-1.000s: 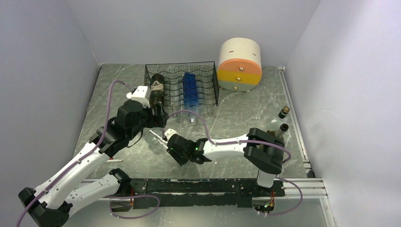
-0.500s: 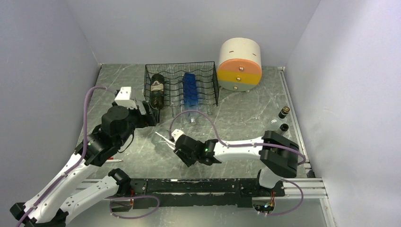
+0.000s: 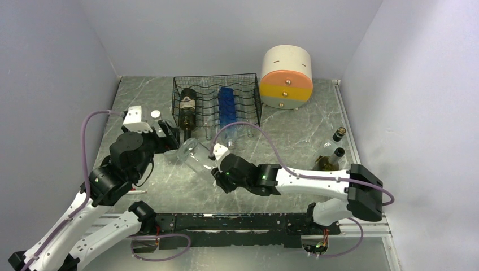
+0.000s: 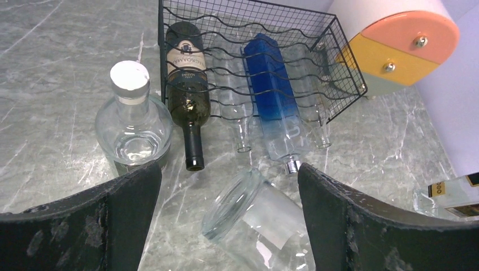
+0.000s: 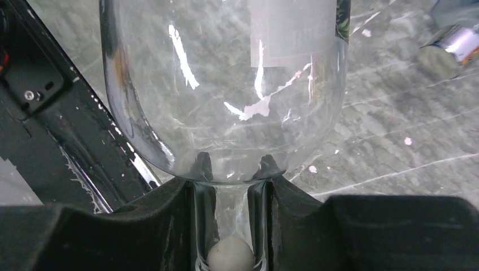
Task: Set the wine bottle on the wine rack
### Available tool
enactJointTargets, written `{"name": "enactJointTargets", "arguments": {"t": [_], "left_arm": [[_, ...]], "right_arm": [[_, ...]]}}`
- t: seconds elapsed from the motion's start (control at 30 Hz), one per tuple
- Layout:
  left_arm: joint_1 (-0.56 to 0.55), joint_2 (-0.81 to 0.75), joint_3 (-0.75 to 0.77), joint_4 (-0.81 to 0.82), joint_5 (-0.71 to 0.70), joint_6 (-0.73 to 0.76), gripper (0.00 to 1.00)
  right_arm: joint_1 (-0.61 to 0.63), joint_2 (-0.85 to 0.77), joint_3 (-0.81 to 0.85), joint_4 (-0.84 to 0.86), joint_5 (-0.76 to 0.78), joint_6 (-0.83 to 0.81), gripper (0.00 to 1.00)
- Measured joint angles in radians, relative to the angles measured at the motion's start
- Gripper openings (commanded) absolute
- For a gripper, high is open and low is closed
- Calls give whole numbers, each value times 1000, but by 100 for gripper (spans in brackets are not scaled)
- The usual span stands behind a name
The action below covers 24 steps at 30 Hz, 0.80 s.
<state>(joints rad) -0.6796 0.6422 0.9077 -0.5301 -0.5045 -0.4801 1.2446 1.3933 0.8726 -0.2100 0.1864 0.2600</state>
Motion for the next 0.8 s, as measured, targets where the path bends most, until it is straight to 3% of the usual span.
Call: {"name": "enactJointTargets", "arguments": {"t": [0.33, 0.57, 0.8], "left_arm": [[0, -34, 68, -37, -6, 13, 94], [0, -46, 113, -35, 14, 43, 94], [0, -43, 67, -27, 61, 56, 94]], "right_arm": [[-72, -60, 83, -71, 95, -8, 0], [-324, -47, 243, -116, 90, 25, 0], [-520, 90, 460, -167, 132, 89, 0]]}}
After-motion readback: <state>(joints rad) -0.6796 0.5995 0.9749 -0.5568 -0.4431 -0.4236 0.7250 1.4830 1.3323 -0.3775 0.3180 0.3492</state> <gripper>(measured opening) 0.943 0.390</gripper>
